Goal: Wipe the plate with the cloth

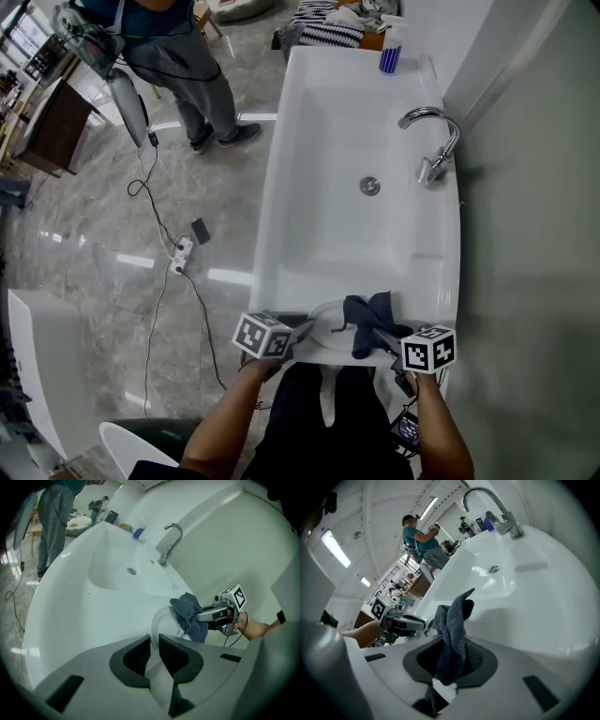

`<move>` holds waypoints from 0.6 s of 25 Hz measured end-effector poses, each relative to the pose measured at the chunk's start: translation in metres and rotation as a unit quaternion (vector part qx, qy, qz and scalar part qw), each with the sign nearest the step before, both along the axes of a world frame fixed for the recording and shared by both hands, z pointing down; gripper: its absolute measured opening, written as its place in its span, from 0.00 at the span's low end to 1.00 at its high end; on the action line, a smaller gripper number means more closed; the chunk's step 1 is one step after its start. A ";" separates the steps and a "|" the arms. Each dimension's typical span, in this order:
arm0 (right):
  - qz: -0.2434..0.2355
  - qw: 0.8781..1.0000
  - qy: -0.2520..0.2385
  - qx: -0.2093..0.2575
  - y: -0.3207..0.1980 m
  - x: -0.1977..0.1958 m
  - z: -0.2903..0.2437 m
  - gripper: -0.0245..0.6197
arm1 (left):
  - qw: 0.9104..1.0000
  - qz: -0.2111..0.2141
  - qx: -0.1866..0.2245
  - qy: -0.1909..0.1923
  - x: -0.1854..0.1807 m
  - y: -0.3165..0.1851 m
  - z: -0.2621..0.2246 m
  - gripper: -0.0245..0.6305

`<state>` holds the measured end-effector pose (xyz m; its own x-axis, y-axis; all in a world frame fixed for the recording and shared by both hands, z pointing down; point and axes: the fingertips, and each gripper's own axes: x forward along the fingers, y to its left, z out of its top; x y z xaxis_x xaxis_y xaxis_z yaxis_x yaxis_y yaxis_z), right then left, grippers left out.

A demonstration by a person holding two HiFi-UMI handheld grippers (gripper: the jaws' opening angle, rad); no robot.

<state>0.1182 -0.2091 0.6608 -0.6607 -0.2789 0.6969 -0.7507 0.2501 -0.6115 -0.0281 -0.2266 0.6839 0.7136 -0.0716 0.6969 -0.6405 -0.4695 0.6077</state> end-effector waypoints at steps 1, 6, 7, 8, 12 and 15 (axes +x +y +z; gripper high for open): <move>0.010 1.000 0.003 0.002 0.001 0.011 -0.003 0.13 | 1.000 0.000 0.000 0.000 0.000 0.000 0.000 0.12; 0.023 0.999 0.000 0.045 -0.002 0.018 -0.035 0.13 | 1.000 0.001 0.002 0.001 0.001 0.001 -0.001 0.12; 0.014 0.998 -0.010 0.054 -0.005 0.006 -0.042 0.13 | 1.000 0.002 0.003 0.002 0.002 0.001 -0.002 0.12; 0.002 0.998 -0.021 0.059 -0.009 -0.009 -0.045 0.13 | 1.000 0.002 0.004 0.003 0.002 0.000 -0.003 0.12; -0.050 0.996 -0.048 0.047 -0.017 -0.077 -0.028 0.13 | 1.000 -0.003 0.002 0.008 0.002 0.001 -0.003 0.12; -0.090 0.994 -0.046 0.029 -0.014 -0.113 -0.012 0.13 | 1.000 -0.002 0.001 0.006 0.001 0.001 -0.002 0.12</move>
